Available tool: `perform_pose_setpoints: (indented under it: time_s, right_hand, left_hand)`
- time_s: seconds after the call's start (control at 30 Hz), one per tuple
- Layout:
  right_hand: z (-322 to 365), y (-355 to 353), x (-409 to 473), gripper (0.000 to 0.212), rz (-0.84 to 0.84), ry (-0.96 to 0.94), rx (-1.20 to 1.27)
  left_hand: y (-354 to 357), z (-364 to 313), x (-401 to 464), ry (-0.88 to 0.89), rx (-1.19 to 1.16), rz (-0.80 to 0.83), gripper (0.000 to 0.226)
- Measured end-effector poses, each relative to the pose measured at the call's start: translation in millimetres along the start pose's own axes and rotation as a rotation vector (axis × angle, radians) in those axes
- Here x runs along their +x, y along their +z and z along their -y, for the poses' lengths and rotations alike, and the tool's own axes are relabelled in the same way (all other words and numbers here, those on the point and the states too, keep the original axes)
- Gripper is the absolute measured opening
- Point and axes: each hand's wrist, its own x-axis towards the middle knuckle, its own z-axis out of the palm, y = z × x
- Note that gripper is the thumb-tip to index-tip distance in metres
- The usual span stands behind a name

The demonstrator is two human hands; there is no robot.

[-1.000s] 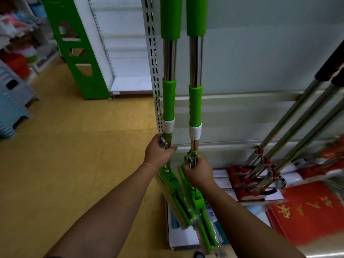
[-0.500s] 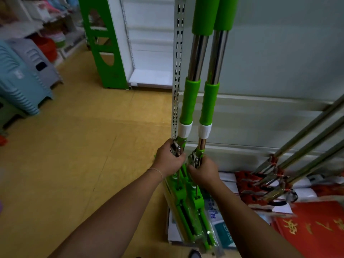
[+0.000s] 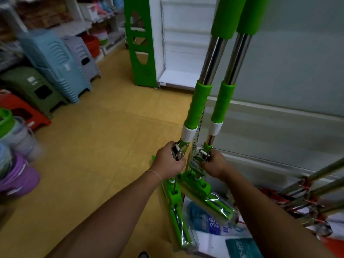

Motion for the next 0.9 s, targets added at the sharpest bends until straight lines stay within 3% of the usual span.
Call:
perform_pose_setpoints:
  time_s: [0.2,0.43,0.57,0.73,0.9]
  right_hand:
    - [3.0,-16.4,22.6,0.039,0.103,-0.033,0.05]
    - [6.7,-33.1,42.3,0.04,0.156,-0.114,-0.304]
    - [6.4,-30.0,42.8,0.043,0.023,-0.115,-0.339]
    - [3.1,-27.4,37.7,0.049,-0.144,-0.119,-0.102]
    - [23.6,-34.9,29.0,0.034,-0.348,-0.248,0.083]
  left_hand:
    - [-5.1,5.2,-5.4,-0.025,0.009,-0.035,0.019]
    - [1.8,2.7,-9.9,-0.021,0.01,-0.046,0.02]
    - [13.3,2.2,-11.0,-0.019,0.014,-0.051,0.019]
    - [24.2,0.5,-10.6,-0.024,0.004,-0.089,0.02]
    - [27.2,0.1,-7.1,-0.028,0.008,-0.102,0.022]
